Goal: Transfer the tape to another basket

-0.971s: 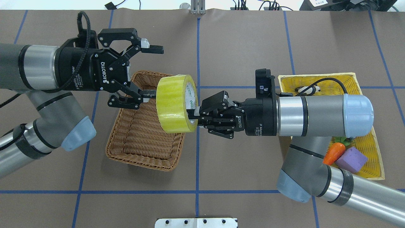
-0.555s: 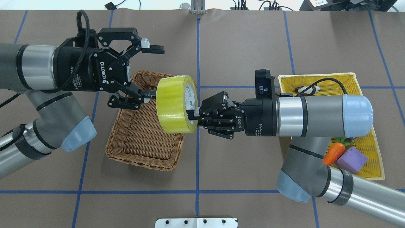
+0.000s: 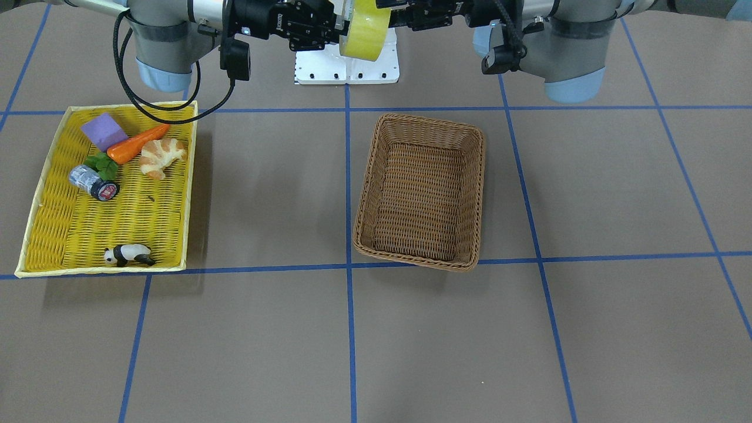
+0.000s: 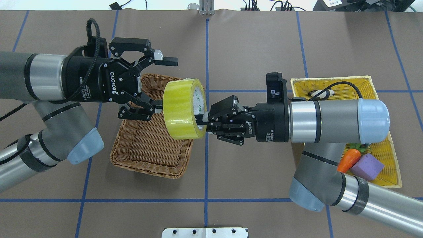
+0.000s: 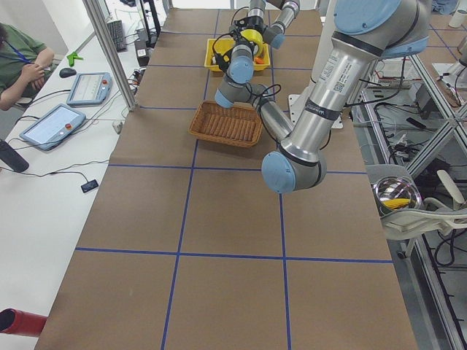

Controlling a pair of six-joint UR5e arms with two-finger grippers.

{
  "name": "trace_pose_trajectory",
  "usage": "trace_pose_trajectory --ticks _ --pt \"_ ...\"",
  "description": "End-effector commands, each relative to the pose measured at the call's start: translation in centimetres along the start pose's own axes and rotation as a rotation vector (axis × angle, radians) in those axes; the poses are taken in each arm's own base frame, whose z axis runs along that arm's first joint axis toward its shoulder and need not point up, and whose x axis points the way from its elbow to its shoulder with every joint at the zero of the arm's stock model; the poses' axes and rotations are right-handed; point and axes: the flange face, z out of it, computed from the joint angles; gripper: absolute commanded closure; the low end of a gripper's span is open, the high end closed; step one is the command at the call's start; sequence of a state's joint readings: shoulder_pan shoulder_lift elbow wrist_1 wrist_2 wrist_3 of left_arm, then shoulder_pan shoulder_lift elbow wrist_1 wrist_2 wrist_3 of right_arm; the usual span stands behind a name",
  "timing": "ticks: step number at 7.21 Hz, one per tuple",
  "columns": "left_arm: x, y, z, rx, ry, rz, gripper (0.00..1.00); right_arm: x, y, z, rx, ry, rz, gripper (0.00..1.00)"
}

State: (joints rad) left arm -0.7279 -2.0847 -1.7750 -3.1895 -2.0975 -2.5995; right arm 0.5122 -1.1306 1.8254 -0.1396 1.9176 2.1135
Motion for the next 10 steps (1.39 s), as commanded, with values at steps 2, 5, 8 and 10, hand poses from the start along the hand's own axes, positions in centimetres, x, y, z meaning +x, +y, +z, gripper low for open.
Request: trace_pose_trajectory --ticks 2,5,8,10 --pt "-0.16 0.07 0.11 -0.004 -0.002 0.001 0.26 -0.01 0.0 0.0 0.0 0.0 -0.003 1.0" --pt "-0.11 0.12 0.14 -0.006 -0.001 0.005 0.46 -0.09 0.03 -0.04 0.001 -0.004 -0.005 1.0" --pt "0.04 0.48 0.03 -0.012 0.003 0.005 0.84 -0.3 0.11 -0.11 0.004 -0.011 -0.002 0.28" --pt "0.12 0.57 0.07 -0.013 0.003 0.005 1.0 -0.15 0.06 -0.05 0.012 -0.013 0.002 0.0"
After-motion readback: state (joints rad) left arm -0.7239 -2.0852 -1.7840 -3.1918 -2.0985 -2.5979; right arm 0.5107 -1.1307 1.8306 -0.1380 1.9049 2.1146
